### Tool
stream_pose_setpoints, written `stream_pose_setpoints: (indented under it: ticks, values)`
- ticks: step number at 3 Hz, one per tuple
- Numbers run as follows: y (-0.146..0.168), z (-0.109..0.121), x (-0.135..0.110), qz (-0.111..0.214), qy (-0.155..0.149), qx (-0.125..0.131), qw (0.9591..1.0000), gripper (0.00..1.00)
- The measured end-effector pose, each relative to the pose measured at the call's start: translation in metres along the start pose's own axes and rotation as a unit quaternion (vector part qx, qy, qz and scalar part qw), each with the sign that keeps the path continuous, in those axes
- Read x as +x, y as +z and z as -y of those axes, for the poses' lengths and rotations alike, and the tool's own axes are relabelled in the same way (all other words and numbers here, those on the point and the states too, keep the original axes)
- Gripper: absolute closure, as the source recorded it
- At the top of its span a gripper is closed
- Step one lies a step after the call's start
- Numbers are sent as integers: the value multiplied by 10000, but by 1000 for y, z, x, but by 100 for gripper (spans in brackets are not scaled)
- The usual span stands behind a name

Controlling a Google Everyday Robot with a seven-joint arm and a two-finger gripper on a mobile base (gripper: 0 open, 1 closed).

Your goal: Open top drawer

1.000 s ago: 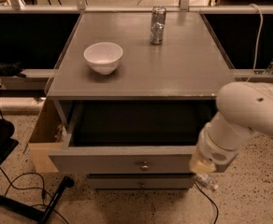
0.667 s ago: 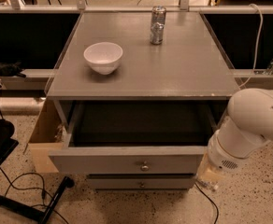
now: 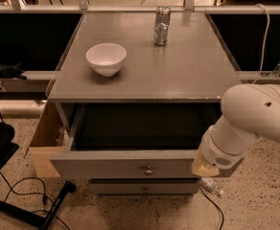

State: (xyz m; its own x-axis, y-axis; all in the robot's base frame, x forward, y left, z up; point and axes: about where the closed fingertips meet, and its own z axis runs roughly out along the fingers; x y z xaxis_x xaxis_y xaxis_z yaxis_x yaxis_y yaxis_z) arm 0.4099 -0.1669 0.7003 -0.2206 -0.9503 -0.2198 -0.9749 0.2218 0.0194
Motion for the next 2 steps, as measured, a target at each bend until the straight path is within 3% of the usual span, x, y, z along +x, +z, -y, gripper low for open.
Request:
stream_pose_setpoints:
  ticks: [1, 2]
  values:
    - [-8, 17, -31, 43, -335, 374, 9987, 11]
    - [7, 33, -54, -82, -552, 447, 9974, 0]
